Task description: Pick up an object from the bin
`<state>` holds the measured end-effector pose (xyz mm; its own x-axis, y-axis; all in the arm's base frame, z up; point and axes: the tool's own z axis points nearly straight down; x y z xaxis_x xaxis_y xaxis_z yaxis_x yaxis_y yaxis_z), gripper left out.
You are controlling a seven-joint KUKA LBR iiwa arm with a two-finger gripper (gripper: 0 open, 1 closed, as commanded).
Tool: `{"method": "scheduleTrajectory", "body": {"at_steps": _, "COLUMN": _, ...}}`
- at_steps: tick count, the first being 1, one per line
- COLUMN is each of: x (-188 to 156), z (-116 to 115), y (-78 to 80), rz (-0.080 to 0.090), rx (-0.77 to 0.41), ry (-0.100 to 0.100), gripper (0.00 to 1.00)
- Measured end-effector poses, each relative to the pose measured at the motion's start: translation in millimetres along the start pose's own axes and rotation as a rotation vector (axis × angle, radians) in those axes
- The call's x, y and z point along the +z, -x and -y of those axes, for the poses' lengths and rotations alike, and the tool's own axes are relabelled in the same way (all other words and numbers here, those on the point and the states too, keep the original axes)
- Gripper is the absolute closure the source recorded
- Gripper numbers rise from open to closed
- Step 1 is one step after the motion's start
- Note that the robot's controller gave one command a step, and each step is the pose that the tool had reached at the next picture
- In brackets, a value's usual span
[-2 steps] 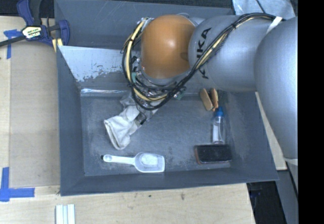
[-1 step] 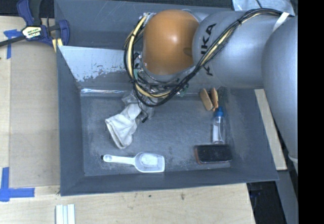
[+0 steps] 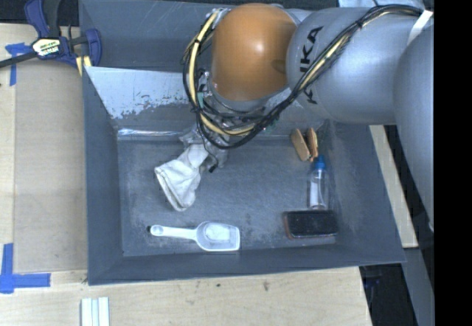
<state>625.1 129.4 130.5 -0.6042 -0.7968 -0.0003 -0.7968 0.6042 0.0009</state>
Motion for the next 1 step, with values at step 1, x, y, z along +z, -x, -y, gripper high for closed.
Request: {"method": "scheduleTrajectory", "body": {"at_steps": 1, "x": -15.1, "z": 1.0, "y": 1.0, "rz": 0.004, "rx": 0.0, "ry": -0.004, "gripper": 1.0}}
